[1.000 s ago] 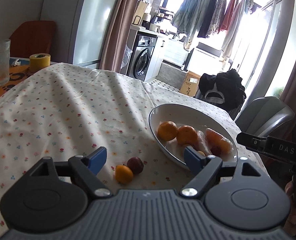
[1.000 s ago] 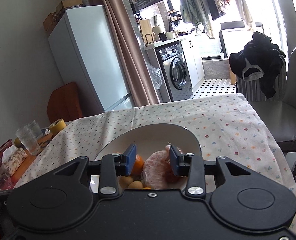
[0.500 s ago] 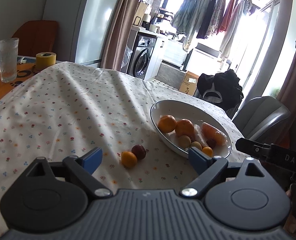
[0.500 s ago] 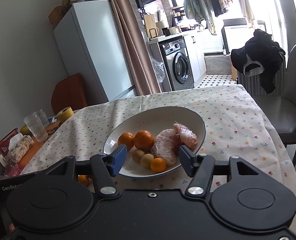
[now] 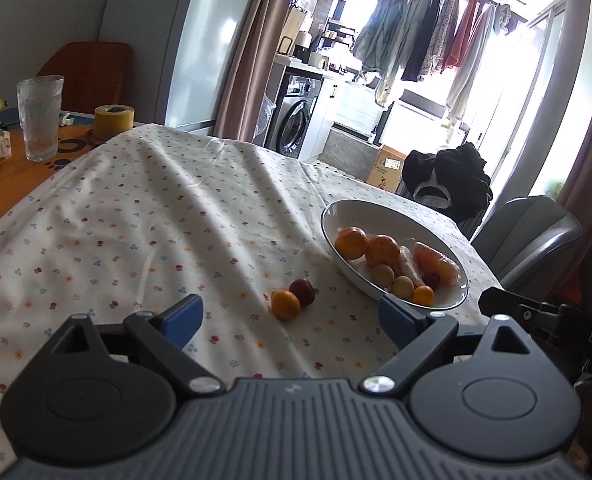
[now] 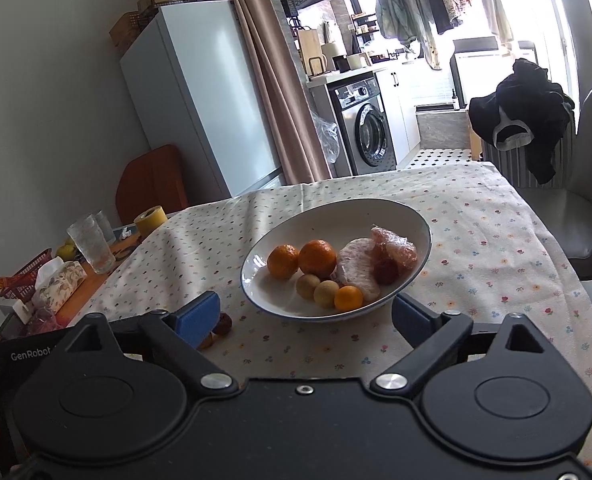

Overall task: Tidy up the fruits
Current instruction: 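Withdraw both grippers and move the left gripper onto the remaining small orange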

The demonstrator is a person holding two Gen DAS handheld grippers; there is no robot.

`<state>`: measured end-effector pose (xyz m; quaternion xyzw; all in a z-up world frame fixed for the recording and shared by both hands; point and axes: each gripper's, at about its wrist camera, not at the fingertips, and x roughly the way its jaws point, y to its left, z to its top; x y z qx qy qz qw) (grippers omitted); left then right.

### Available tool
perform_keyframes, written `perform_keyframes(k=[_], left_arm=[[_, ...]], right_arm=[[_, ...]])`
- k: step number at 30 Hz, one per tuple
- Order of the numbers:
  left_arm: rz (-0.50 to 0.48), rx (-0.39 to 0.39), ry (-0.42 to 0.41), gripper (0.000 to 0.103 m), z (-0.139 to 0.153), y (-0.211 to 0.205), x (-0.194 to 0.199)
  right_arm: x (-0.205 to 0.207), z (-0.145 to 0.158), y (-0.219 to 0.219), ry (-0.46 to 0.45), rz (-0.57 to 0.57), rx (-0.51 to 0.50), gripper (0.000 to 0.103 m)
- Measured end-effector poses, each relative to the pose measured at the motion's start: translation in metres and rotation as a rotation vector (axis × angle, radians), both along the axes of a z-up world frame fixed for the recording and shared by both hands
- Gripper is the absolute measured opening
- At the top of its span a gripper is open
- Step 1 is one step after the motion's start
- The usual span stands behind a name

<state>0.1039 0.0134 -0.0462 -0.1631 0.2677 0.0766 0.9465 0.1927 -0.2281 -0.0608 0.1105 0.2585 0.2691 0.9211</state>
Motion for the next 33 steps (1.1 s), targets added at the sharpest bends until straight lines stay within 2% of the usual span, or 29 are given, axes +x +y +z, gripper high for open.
perform_keyframes(k=[9, 18, 26, 30, 33], left_arm=[[0.009, 0.007, -0.001, 0.094, -0.008, 0.004, -0.009], [0.003, 0.005, 0.025, 0.094, -0.024, 0.010, -0.008], [-0.010, -0.034, 0.018, 0.094, -0.035, 0.021, 0.001], [-0.006, -0.038, 0.020, 0.091, -0.040, 0.025, 0.008], [-0.002, -0.040, 0.017, 0.083, -0.043, 0.027, 0.011]], right_arm=[[-0.009, -0.005, 0.005, 0.003, 0.025, 0.008, 0.101], [-0.013, -0.022, 0.013, 0.028, 0.061, 0.008, 0.102], [-0.005, -0.036, 0.027, 0.052, 0.088, -0.008, 0.101], [0.002, -0.038, 0.036, 0.068, 0.109, -0.005, 0.096], [0.009, -0.040, 0.044, 0.086, 0.115, -0.009, 0.082]])
